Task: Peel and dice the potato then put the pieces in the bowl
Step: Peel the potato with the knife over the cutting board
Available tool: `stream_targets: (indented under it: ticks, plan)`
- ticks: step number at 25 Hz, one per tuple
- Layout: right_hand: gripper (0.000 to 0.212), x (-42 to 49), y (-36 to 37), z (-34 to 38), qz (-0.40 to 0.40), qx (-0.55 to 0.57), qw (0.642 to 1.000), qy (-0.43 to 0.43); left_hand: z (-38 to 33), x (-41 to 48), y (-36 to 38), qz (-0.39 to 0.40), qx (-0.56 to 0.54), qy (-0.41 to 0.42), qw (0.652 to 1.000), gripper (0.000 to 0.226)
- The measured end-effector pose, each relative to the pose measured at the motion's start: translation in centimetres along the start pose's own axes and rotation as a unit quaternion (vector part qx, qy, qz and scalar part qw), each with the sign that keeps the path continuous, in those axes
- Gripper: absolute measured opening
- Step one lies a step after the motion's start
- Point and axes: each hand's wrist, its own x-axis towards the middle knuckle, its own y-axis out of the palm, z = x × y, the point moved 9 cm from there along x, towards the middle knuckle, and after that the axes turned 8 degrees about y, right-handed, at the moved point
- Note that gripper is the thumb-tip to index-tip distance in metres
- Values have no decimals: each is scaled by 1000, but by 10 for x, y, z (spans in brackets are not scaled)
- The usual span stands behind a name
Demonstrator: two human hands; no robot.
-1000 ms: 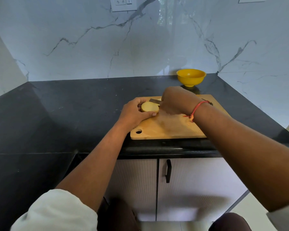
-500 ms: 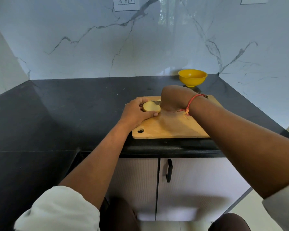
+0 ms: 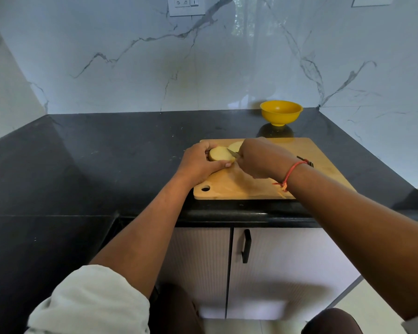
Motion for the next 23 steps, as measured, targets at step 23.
stream_targets:
  ticks: [23]
  plan:
    - [22, -45, 9, -29, -26, -86, 996, -15, 7, 2, 2, 26, -45, -25, 998, 76]
